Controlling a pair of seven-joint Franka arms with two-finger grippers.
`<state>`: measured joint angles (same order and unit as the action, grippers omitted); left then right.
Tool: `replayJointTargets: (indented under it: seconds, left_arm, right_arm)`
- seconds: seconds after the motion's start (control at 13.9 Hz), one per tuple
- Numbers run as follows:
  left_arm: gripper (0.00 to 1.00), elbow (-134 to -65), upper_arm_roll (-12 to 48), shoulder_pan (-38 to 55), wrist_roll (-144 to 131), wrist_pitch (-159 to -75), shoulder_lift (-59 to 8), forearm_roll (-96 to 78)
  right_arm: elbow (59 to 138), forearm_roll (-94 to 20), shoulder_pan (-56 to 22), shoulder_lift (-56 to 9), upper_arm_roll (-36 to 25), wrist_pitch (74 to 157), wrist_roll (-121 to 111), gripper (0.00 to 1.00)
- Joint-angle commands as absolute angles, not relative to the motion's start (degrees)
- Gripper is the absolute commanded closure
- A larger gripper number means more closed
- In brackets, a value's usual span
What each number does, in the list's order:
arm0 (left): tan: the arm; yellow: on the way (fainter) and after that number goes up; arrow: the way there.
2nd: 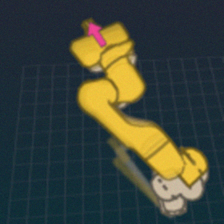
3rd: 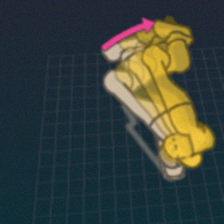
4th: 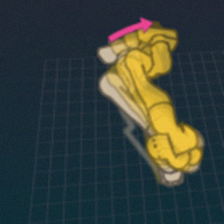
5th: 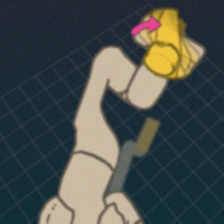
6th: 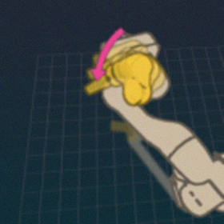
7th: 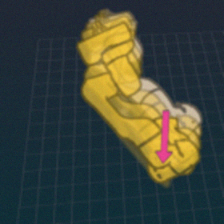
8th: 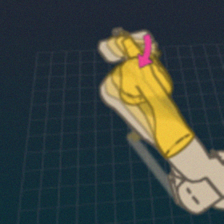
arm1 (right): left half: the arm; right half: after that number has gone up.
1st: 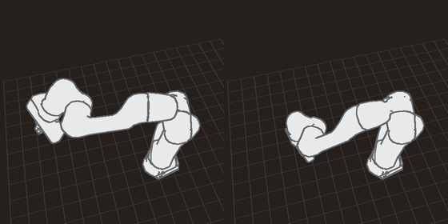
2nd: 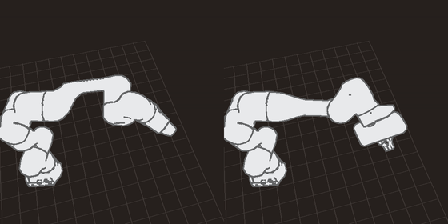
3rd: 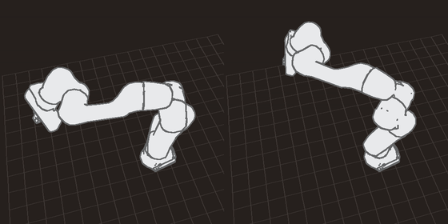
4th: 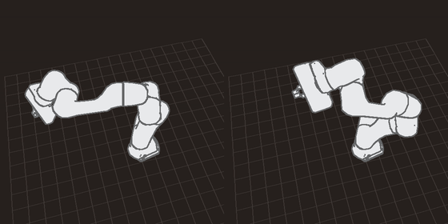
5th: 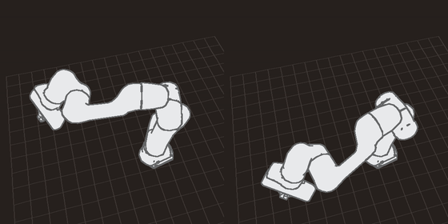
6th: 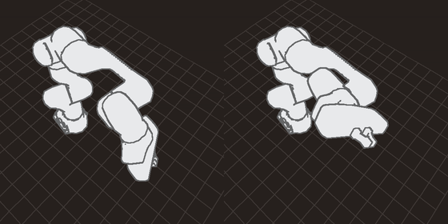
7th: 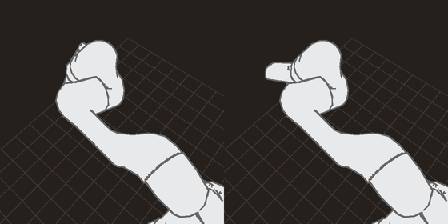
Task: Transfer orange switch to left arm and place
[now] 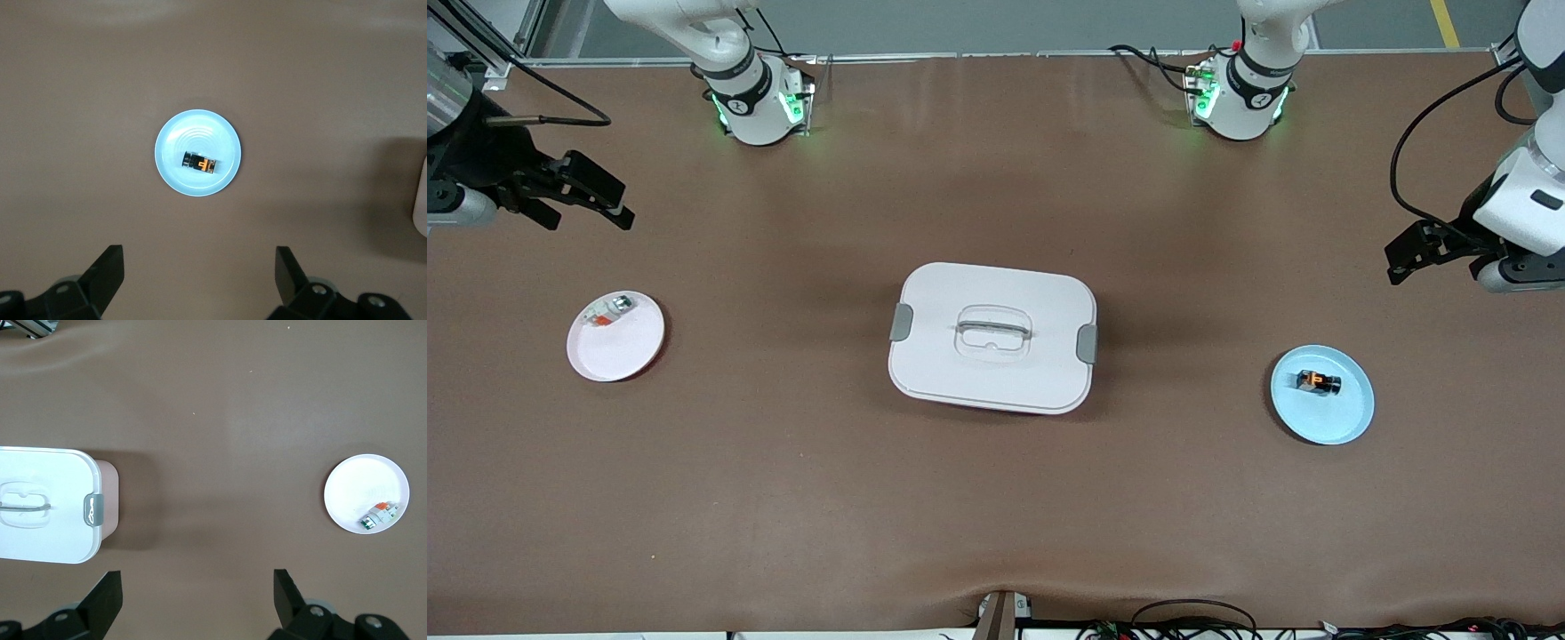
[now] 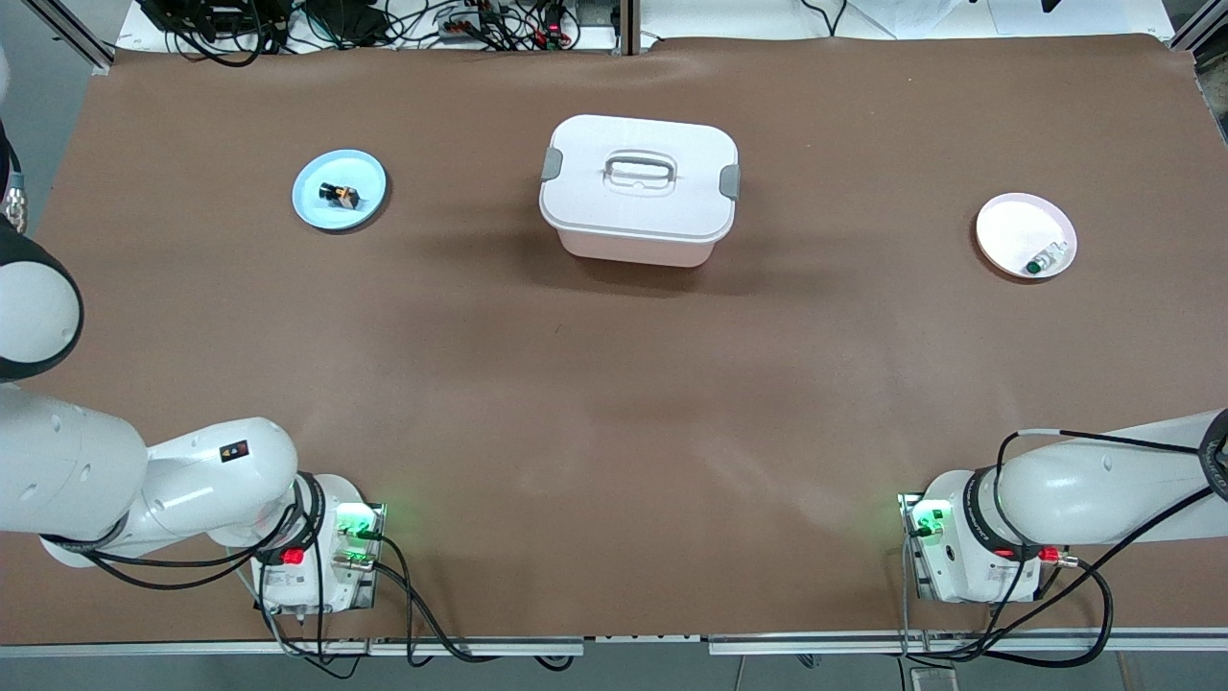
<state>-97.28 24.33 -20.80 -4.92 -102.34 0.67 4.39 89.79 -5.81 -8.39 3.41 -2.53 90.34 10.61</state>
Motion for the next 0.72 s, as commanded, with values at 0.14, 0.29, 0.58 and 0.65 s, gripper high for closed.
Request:
replayJointTargets:
  seconds: [0.14,0.29,0.58,0.65]
  left_arm:
    - [0.00,-93.43,25.84,-21.36,-6.06,-100.55,-0.44,3.25]
    - [0.00,-93.34,25.84,-21.36,-6.06,-100.46,-0.44,3.16]
    - [0.00,-93.34,25.75,-20.74,-6.06,-100.46,-0.44,2.64]
    - [0.00,-93.34,25.49,-20.22,-6.06,-100.46,-0.44,2.38]
  right_arm:
    - [90.26,-5.10,-8.61,3.87,-2.64,90.70,11.07,0.00]
    - [90.26,-5.10,-8.35,3.87,-2.72,90.53,11.07,0.00]
    - [90.26,-5.01,-8.26,3.87,-2.72,90.61,11.07,0.00]
    - [90.26,-4.92,-8.26,3.87,-2.72,90.70,11.07,0.00]
